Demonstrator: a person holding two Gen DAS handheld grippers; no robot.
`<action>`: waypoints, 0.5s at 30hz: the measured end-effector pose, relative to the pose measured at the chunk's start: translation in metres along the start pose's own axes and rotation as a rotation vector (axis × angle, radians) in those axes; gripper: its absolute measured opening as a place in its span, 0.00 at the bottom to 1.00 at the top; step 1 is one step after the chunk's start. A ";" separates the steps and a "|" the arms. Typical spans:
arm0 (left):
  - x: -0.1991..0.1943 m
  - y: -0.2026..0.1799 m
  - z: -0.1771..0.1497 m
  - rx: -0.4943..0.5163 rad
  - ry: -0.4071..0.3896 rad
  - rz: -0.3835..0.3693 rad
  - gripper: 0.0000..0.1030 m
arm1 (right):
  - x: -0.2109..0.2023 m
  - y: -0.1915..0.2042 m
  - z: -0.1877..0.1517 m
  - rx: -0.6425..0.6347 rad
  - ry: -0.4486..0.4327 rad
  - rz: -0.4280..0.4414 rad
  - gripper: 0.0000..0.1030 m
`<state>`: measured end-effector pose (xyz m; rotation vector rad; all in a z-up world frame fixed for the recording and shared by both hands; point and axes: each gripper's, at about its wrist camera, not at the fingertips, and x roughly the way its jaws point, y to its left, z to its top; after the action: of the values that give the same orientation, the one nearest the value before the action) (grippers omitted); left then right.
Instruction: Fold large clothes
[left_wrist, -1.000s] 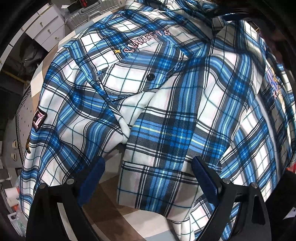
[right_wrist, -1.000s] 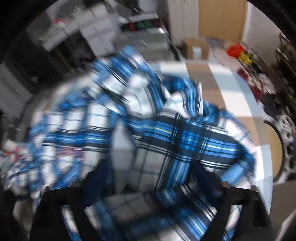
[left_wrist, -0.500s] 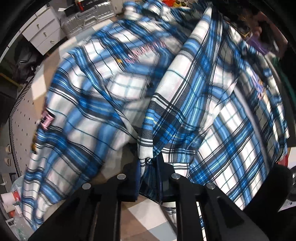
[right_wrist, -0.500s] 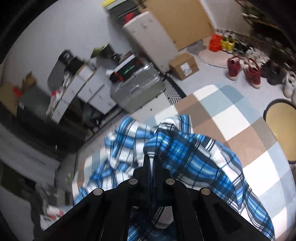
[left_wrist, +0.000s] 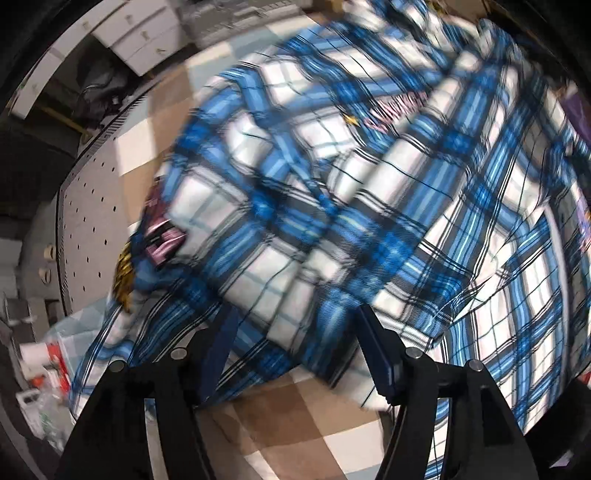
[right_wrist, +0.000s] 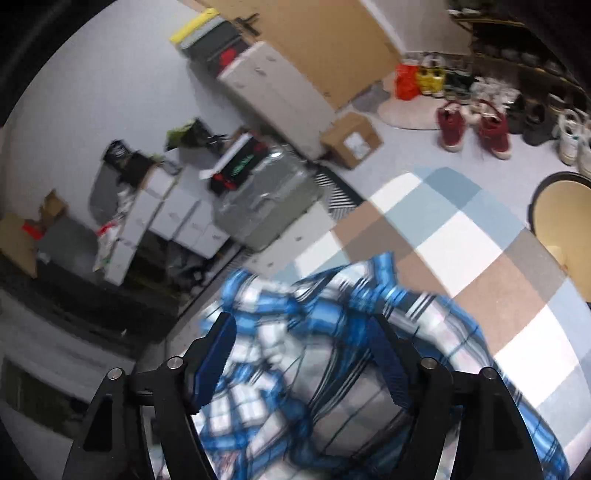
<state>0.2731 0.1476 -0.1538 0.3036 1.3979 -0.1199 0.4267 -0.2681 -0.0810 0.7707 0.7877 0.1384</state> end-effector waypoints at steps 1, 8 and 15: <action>-0.008 0.006 -0.006 -0.015 -0.017 -0.014 0.60 | -0.007 0.004 -0.006 -0.026 0.003 0.012 0.76; -0.110 0.072 -0.110 -0.319 -0.374 -0.092 0.62 | -0.064 0.080 -0.103 -0.481 0.059 0.021 0.95; -0.165 0.111 -0.260 -0.666 -0.729 0.036 0.84 | -0.071 0.185 -0.240 -0.780 0.148 0.178 1.00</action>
<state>0.0267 0.3109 -0.0136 -0.2589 0.6453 0.2469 0.2424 -0.0241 -0.0234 0.0866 0.7231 0.6281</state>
